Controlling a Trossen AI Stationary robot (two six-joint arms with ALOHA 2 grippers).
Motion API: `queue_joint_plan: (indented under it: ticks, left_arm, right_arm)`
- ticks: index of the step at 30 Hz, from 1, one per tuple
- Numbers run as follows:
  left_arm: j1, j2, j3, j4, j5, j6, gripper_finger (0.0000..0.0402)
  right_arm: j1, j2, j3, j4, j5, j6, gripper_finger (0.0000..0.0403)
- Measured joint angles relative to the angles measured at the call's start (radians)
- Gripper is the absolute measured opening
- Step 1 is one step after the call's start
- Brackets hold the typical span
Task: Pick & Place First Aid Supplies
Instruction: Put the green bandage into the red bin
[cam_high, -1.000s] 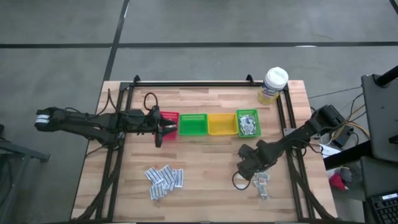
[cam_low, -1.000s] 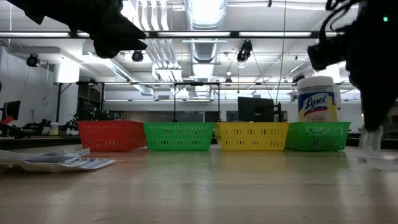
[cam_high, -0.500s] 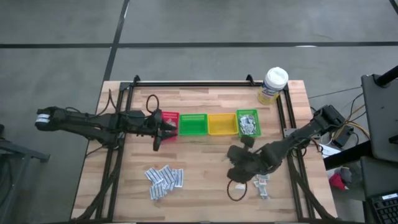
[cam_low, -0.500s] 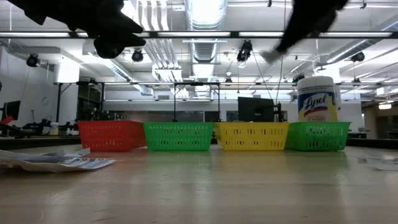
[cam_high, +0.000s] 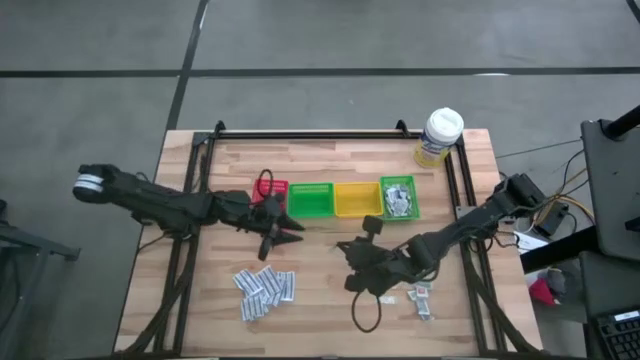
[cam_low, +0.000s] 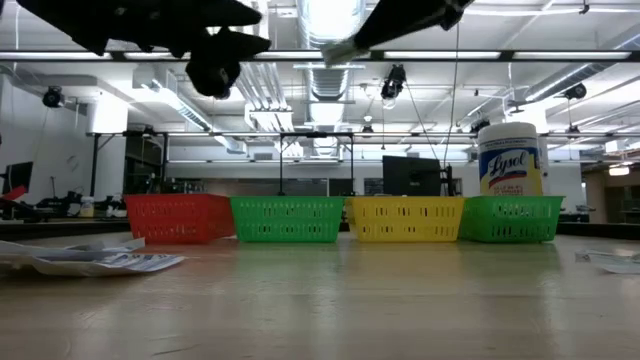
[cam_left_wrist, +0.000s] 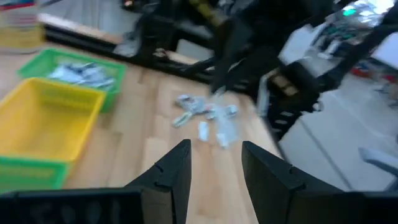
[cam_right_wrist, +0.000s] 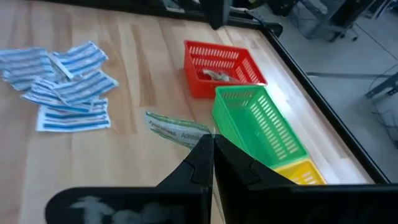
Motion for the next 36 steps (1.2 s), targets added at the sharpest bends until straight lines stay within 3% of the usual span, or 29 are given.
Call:
queue_joint_plan:
  ticks: [9, 22, 28, 36]
  left_arm:
    - [-0.011, 0.195, 0.005, 0.196, 0.020, -0.021, 0.0136]
    - [-0.011, 0.419, 0.156, 0.222, 0.021, -0.042, 0.0136]
    - [-0.011, 0.433, 0.182, 0.174, 0.042, -0.029, 0.0136]
    - [-0.008, 0.347, 0.166, 0.076, 0.047, -0.026, 0.0136]
  right_arm:
    - [-0.014, 0.054, -0.001, 0.044, -0.009, -0.002, 0.0008]
    - [-0.043, 0.055, -0.001, 0.061, -0.057, 0.034, 0.0008]
    - [-0.043, 0.055, -0.001, 0.036, -0.058, 0.052, 0.0008]
    - [-0.042, 0.055, -0.001, 0.003, -0.059, 0.079, 0.0008]
